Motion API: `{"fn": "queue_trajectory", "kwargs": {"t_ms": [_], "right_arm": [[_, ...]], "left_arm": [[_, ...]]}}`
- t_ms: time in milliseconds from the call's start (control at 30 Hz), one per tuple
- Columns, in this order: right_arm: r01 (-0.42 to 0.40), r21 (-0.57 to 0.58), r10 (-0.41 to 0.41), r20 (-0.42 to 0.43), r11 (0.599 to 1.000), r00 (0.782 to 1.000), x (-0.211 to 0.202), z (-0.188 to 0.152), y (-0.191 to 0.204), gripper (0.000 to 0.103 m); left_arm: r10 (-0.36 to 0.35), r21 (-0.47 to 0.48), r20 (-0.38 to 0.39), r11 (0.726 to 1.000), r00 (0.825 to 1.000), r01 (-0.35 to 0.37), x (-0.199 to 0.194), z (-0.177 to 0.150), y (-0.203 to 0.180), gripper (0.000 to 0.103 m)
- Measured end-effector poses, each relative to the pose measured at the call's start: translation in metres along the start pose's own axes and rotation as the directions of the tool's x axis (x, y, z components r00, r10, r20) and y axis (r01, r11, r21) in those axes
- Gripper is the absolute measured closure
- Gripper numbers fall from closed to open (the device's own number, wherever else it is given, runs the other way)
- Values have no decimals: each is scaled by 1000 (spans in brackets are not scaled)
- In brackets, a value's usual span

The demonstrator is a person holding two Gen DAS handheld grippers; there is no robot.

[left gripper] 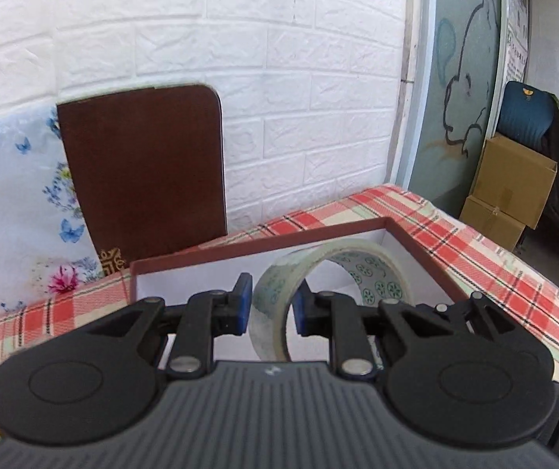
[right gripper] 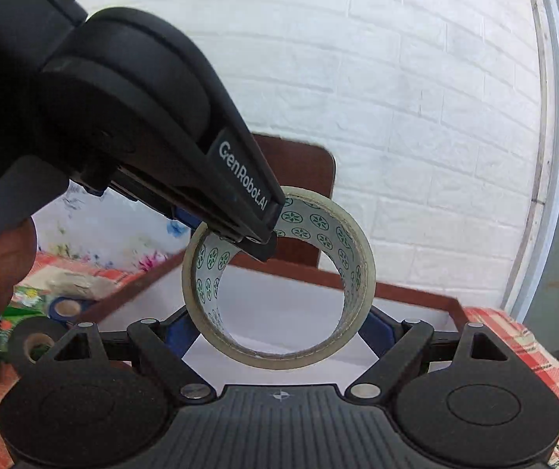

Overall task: Organize objects
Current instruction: 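Carry the clear tape into the brown box and open the left tool, then lift the left tool out of the brown box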

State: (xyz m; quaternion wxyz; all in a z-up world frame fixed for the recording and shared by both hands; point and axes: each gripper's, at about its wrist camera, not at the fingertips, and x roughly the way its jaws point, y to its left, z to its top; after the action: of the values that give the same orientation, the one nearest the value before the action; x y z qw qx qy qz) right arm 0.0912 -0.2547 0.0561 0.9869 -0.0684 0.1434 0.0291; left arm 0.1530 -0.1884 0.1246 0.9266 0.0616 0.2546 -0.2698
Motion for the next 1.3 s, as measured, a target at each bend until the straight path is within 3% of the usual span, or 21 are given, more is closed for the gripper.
{"fn": "queue_trajectory", "kwargs": {"t_ms": [133,267,333,367,433,467,733,867,1033,1167,1300], "right_arm": [[-24,46,28,-71,999,997,19,-10,-6,19],[-38,135,51,-87,990,995,24,-11,-12,18],[-21,126,32,-87,992,996,24,-11,-9,13],[-16,125,27,-85,992,996,23,-10,-7,13],[-5,130,16,-83,992,996,18,-8,-6,13],[2,135,9,-78,991,997,11,-10,-14,13],[52,186,-52,-4,981,999,-38,-30,-13,10],[77,139,-82,25,987,996,-60,-39,5,7],[14,148,0,-95,989,995,-60,-56,24,7],[-45,188,86,-214,981,973,-52,-68,36,7],[-95,158,135,-265,983,955,-58,-75,54,7]], "left_arm": [[0,-17,-60,1000,998,-1,24,-7,0,80],[15,-19,-126,1000,992,-18,39,-18,1,79],[26,-20,-146,999,989,-29,41,-22,3,70],[32,-17,-148,999,988,-35,40,-23,3,68],[43,-18,-149,999,988,-46,37,-24,5,52],[48,-21,-143,998,989,-51,33,-25,5,49],[15,-41,-112,999,994,-19,-7,-42,2,41],[14,-26,-74,1000,997,-16,-30,-57,-6,40],[65,24,-11,998,998,-65,-55,-78,-9,34],[65,-13,-64,998,996,-66,-62,-103,6,34],[106,-68,-133,991,985,-116,-68,-136,34,34]]}}
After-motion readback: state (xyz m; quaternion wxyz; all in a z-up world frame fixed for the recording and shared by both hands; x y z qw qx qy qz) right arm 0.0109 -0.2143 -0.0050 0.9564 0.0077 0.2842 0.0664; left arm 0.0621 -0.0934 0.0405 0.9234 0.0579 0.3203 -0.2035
